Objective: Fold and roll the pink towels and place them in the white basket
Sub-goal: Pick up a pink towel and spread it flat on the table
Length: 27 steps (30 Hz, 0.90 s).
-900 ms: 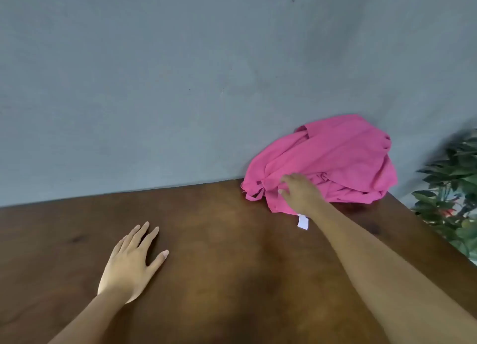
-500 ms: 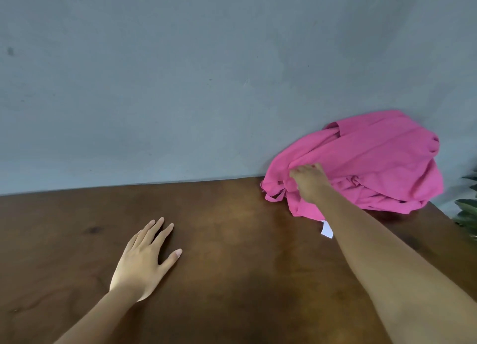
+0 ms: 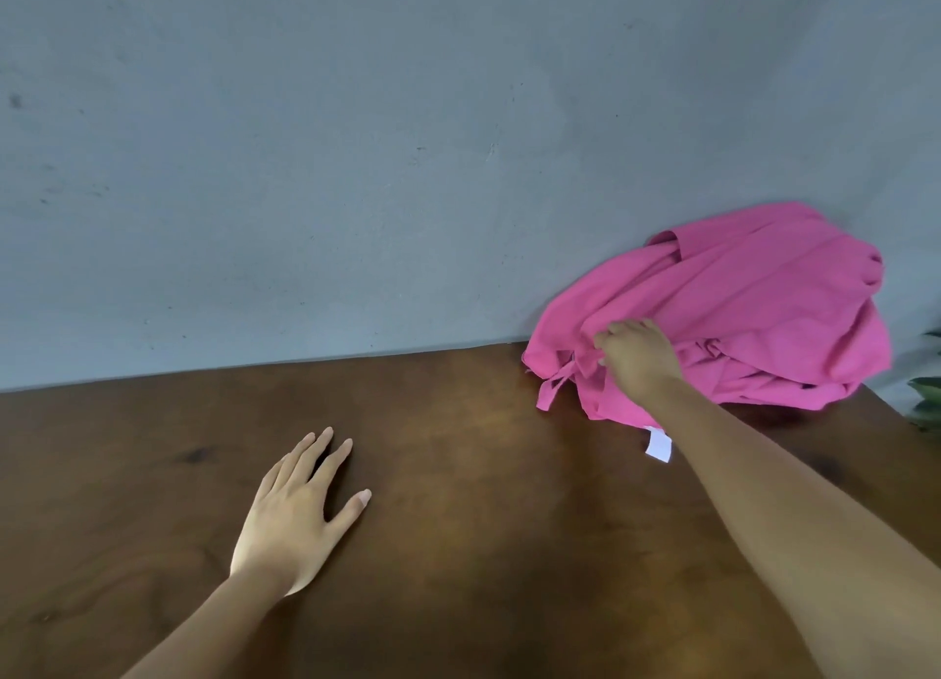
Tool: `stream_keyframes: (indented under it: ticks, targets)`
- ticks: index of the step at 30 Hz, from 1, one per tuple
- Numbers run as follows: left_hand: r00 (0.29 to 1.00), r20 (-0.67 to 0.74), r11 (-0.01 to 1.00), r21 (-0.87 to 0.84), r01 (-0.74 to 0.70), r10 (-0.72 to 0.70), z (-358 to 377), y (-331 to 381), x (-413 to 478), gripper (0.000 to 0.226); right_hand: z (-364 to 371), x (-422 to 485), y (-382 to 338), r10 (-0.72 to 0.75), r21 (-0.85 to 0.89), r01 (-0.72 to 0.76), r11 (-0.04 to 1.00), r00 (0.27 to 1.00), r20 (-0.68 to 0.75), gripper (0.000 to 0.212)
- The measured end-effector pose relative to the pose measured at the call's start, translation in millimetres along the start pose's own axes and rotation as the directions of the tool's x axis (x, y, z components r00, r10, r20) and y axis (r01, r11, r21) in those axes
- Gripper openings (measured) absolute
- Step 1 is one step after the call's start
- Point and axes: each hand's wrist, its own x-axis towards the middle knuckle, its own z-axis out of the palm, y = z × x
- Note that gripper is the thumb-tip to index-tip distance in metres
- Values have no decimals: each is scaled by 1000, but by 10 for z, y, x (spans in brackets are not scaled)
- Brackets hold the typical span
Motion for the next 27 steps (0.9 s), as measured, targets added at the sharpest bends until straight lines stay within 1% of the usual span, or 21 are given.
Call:
stream_keyframes:
  ticks: [1, 2, 6, 9, 12, 14, 16, 18, 21, 24, 27]
  targets:
    - [1000, -1, 1000, 3, -2, 2, -1, -2, 3, 83, 0, -90, 6, -3, 31, 4, 1000, 999, -51, 19]
    - [1000, -2, 1000, 6, -4, 4, 1, -4, 4, 83, 1, -181, 16, 0, 61, 5, 998, 996, -92, 23]
    - [1000, -5, 1000, -1, -15, 15, 17, -10, -2, 85, -104, -616, -18, 69, 181, -35, 983, 980, -186, 23]
    - [1000, -9, 1000, -7, -26, 26, 19, -18, -4, 87, -245, -1046, -138, 122, 236, -62, 970, 961, -248, 20]
    - [999, 5, 999, 1, -35, 35, 23, -30, -5, 89, -289, -1539, -359, 212, 311, -145, 939, 958, -192, 13]
    - [999, 9, 999, -4, -45, 45, 17, -38, -8, 89, -287, -1884, -592, 268, 331, -216, 919, 956, -121, 16]
    - [998, 19, 998, -7, -59, 59, 4, -54, -7, 82, -297, -2215, -891, 309, 339, -272, 901, 949, -61, 21]
    - [996, 44, 997, 0, -73, 72, -9, -65, -12, 76, -372, -2514, -1212, 344, 363, -323, 874, 939, 6, 16]
    - [993, 67, 995, -2, -101, 101, -47, -82, -14, 73, -518, -2840, -1640, 374, 412, -364, 835, 926, 61, 9]
    - [987, 99, 992, -17, -129, 130, -61, -122, -2, 71, -647, -3038, -2010, 415, 458, -401, 793, 907, 76, 14]
    - [980, 115, 986, -59, -158, 164, -66, -154, 2, 70, -724, -3171, -2327, 431, 489, -435, 756, 893, 129, 22]
